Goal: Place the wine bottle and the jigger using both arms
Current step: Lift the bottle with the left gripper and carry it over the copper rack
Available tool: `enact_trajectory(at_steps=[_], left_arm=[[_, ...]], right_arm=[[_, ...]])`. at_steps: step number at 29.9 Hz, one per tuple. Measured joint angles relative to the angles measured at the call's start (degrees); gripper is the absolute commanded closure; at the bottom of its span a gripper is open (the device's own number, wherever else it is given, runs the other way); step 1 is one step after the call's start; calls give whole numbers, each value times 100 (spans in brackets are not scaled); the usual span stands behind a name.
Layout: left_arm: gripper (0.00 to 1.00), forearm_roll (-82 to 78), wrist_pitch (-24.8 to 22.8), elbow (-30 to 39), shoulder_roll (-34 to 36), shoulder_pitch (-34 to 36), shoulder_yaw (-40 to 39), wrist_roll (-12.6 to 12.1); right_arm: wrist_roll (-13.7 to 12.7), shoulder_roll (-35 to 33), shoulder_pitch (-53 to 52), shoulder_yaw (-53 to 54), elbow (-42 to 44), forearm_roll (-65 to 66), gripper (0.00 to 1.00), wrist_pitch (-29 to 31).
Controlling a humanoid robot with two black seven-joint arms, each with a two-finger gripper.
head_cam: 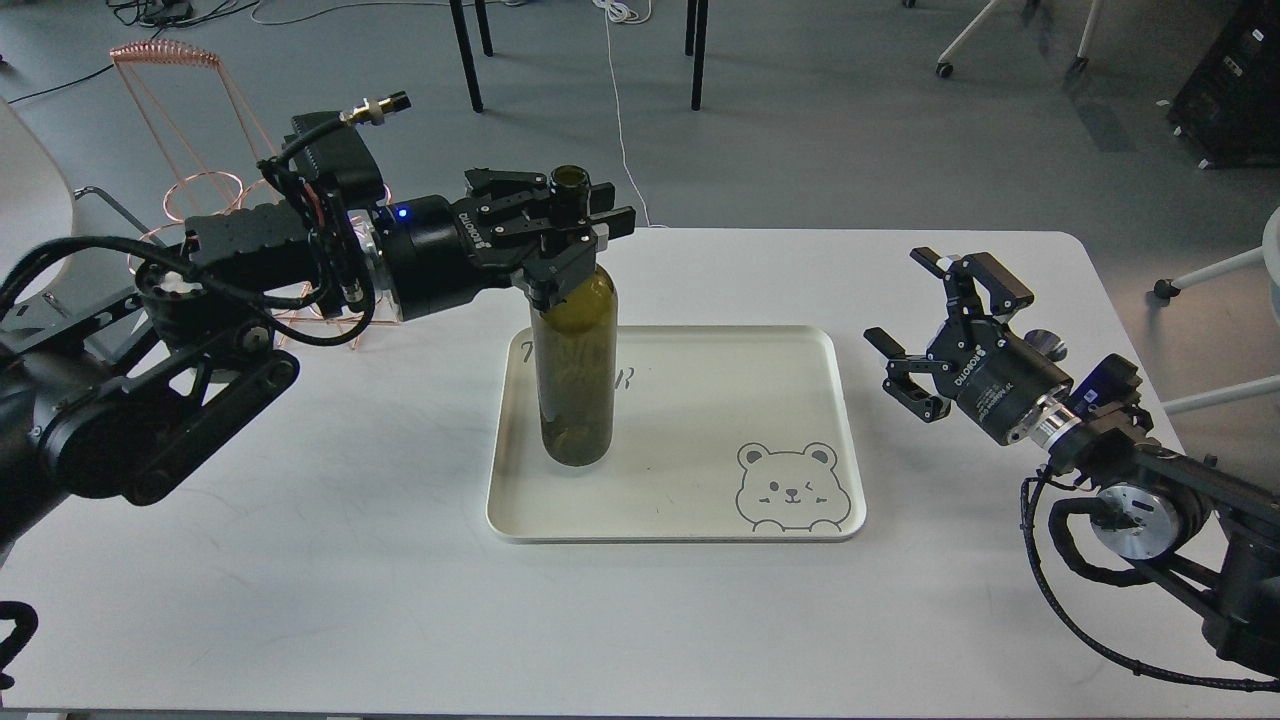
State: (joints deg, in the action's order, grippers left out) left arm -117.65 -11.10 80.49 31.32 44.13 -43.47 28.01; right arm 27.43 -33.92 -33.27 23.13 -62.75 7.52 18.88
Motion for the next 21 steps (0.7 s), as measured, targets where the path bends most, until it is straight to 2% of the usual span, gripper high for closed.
enact_trajectory(at_steps=[6, 10, 14, 18, 21], left_arm=[[86, 857, -116, -14, 553, 1073, 9, 0], [86, 1407, -510, -280, 988, 1722, 36, 0], [86, 1551, -822, -965, 1259, 2171, 41, -2], [86, 1545, -858, -1917, 1311, 2418, 41, -3], [86, 1495, -824, -2344, 1323, 2434, 67, -3]], right_arm=[[4, 0, 11, 0, 0, 4, 2, -7], [8, 0, 14, 0, 3, 5, 2, -7], [9, 0, 27, 0, 8, 103, 2, -13], [9, 14, 50, 0, 8, 249, 2, -46], [9, 26, 63, 0, 9, 275, 2, -56]])
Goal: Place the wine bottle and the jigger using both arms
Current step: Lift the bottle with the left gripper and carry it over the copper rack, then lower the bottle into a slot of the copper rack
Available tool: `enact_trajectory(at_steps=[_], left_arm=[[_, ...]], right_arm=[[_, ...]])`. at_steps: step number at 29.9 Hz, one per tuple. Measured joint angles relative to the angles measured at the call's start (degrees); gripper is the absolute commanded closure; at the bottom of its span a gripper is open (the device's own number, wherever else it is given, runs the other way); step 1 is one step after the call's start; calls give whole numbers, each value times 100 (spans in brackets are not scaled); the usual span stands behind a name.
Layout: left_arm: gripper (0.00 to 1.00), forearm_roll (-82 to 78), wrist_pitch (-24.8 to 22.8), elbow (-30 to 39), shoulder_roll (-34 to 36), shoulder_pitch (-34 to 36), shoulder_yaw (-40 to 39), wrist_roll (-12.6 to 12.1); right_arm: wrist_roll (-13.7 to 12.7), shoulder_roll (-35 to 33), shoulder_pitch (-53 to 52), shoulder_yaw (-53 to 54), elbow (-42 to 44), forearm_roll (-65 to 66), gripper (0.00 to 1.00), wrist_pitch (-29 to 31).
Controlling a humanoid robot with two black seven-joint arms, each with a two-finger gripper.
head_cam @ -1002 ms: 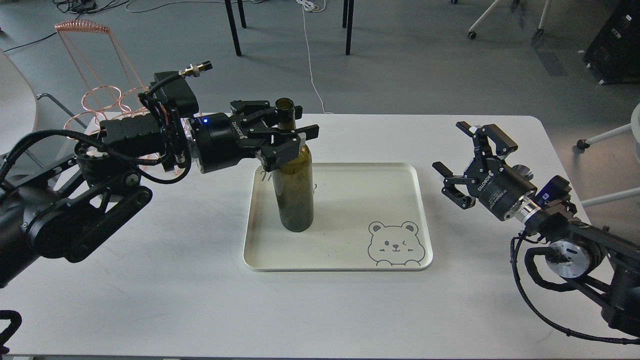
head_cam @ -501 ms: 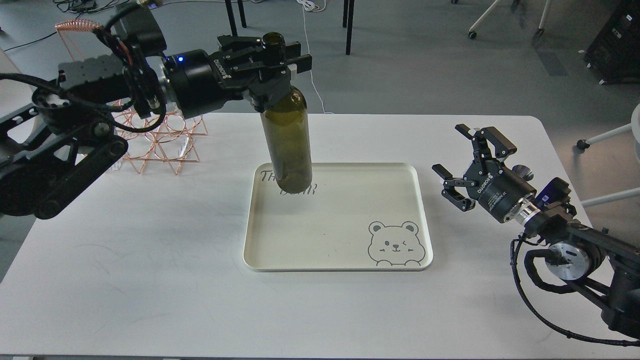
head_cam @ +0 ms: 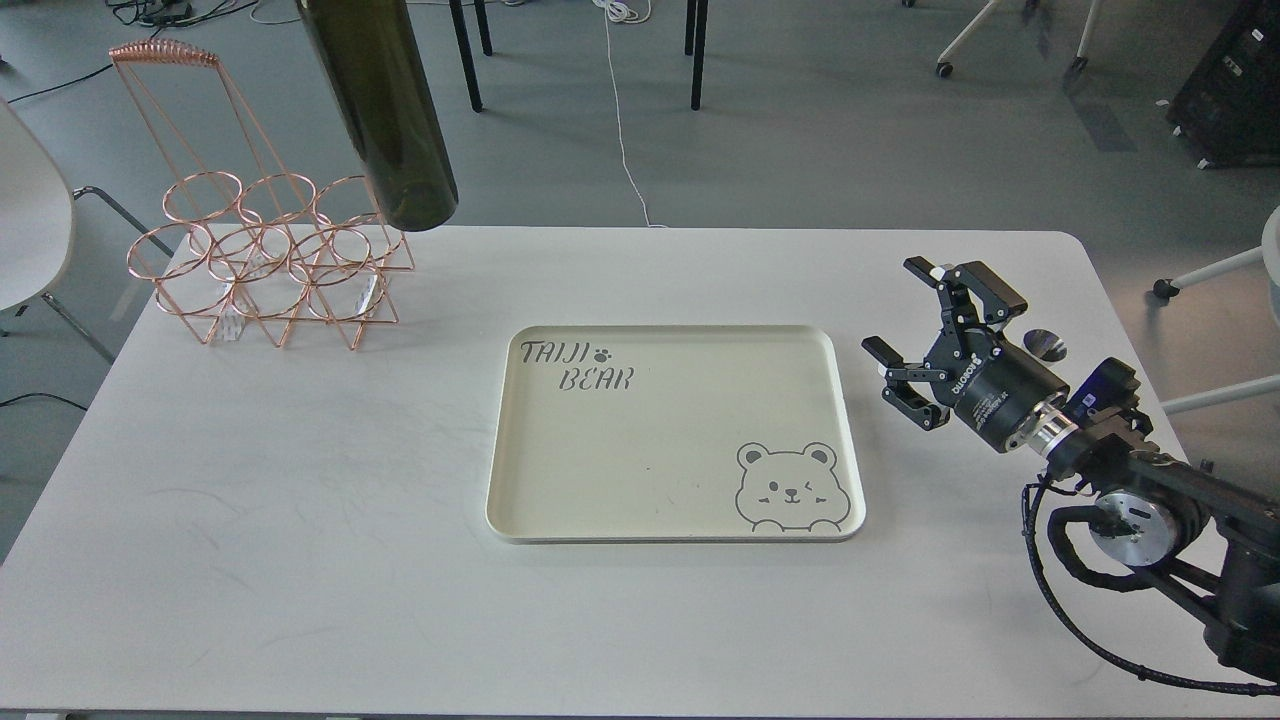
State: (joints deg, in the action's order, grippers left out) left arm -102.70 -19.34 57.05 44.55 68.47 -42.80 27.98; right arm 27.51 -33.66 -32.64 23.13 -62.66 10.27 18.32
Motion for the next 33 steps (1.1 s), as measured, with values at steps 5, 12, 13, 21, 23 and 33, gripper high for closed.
enact_trajectory(at_steps=[5, 12, 13, 21, 23, 33], left_arm=[[86, -28, 273, -206, 4, 12, 445, 3], [86, -74, 864, -570, 4, 39, 1032, 2], [86, -124, 892, -618, 5, 40, 1043, 1], [86, -340, 904, -692, 9, -3, 1116, 2], [86, -335, 856, -686, 19, -3, 1165, 3], [85, -379, 787, -647, 216, -62, 1204, 3]], right_arm=[[0, 8, 23, 0, 3, 10, 2, -3], [8, 8, 138, 13, -1, 11, 2, -4], [9, 6, 144, 15, -5, 11, 2, -4], [9, -21, 152, 13, -10, 11, 2, -4], [9, -21, 150, 10, -10, 12, 2, -4], [9, -21, 149, 7, -14, 12, 2, -4]])
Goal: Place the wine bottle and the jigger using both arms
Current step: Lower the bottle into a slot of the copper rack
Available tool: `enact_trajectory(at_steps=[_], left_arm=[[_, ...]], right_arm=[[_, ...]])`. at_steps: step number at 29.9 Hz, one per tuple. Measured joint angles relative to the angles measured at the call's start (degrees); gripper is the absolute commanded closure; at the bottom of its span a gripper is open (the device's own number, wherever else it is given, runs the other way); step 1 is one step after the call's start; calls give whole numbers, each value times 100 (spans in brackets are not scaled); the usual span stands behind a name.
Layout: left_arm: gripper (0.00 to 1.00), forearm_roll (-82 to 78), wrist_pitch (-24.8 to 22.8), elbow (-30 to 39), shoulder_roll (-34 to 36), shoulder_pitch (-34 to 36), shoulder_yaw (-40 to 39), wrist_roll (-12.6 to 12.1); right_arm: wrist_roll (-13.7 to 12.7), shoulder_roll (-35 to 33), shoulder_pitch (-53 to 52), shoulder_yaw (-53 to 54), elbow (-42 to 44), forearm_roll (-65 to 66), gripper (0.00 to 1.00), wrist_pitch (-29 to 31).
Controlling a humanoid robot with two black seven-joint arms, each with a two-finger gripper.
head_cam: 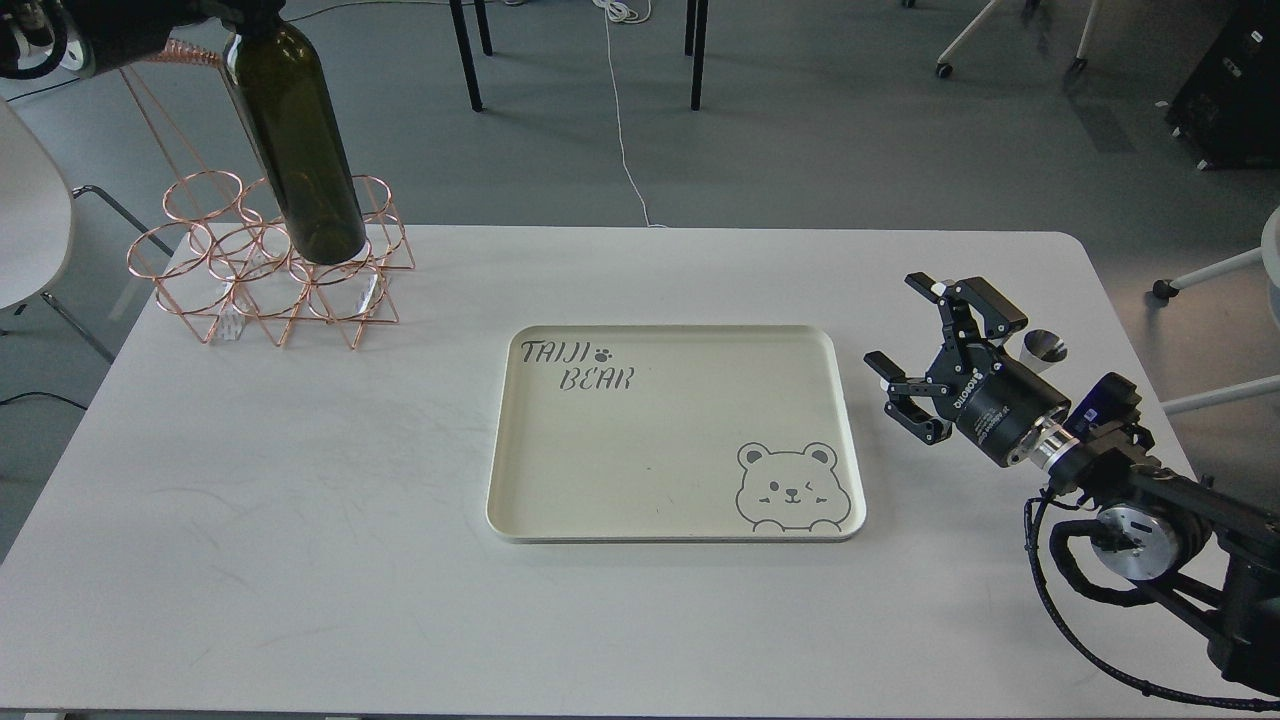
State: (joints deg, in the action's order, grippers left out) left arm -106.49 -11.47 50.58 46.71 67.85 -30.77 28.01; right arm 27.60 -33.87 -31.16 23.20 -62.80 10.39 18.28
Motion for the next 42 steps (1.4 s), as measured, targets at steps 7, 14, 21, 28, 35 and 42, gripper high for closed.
enact_trajectory(at_steps=[7, 14, 21, 28, 35, 42], left_arm=[[85, 22, -43, 14, 31, -4, 180, 0], [85, 49, -6, -45, -35, -4, 194, -1], [85, 58, 6, -178, -43, -9, 194, -2], [85, 83, 112, -273, -124, -13, 195, -1], [85, 91, 127, -316, -140, -23, 195, -1], [84, 96, 146, -356, -225, -99, 181, -3]], right_arm=[[0, -6, 1, 1, -1, 0, 2, 4], [0, -6, 2, 9, 2, -2, 2, 4], [0, -6, 4, 18, -4, -2, 2, 2], [0, 9, 24, 19, -5, -2, 2, 2], [0, 20, 30, 19, -5, -2, 2, 0], [0, 21, 39, 19, -5, -2, 2, 0]])
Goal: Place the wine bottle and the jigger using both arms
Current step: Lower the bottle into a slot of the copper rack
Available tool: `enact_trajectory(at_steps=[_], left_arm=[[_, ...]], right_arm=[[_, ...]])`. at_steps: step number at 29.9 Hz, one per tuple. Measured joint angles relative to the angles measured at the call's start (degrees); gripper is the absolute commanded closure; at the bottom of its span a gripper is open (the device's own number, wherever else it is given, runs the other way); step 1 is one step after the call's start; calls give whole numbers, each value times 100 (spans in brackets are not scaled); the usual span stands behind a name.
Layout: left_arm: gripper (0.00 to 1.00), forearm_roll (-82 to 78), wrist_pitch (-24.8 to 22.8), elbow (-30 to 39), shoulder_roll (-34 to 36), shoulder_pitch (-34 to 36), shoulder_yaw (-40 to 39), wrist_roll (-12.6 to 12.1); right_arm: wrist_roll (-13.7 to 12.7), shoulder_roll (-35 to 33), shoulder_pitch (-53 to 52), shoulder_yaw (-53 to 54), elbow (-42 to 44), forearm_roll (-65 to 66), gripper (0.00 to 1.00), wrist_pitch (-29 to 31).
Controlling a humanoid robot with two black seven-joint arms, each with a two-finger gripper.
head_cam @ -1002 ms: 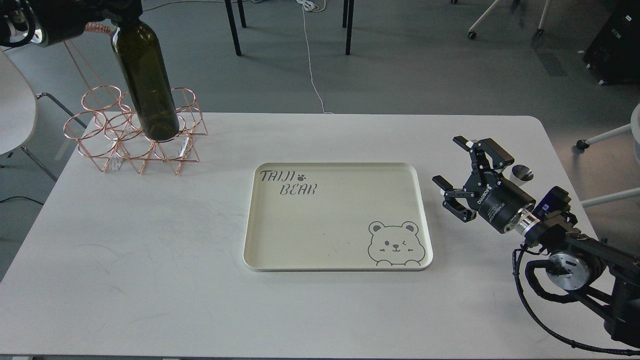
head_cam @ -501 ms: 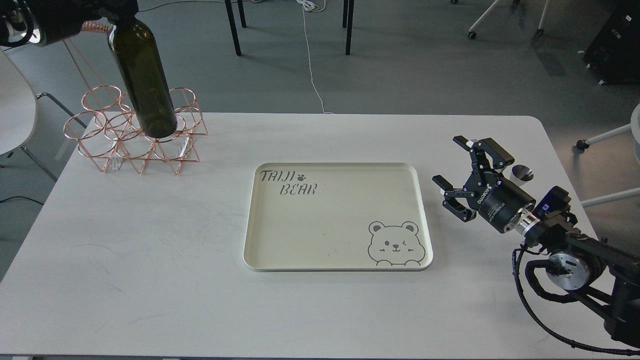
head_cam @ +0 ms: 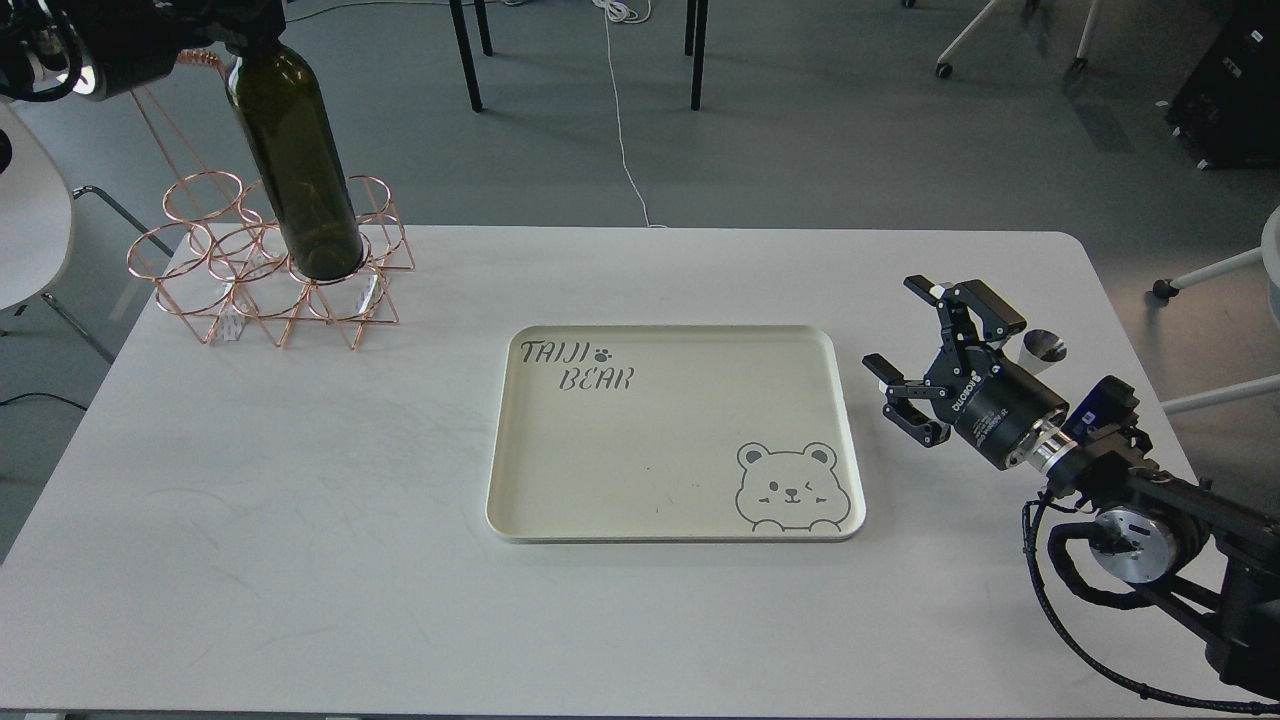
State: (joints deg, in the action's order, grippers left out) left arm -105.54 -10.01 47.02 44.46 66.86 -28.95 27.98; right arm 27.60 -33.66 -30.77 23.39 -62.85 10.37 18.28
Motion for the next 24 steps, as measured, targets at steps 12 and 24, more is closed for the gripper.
enact_trajectory(at_steps=[12, 24], left_arm=[[80, 133, 193, -222, -78, -173, -3, 4], [78, 307, 317, -298, -107, -537, -17, 2]], right_arm=[[0, 0, 8, 0, 0, 4, 2, 0], [0, 20, 46, -19, 16, 71, 2, 0]])
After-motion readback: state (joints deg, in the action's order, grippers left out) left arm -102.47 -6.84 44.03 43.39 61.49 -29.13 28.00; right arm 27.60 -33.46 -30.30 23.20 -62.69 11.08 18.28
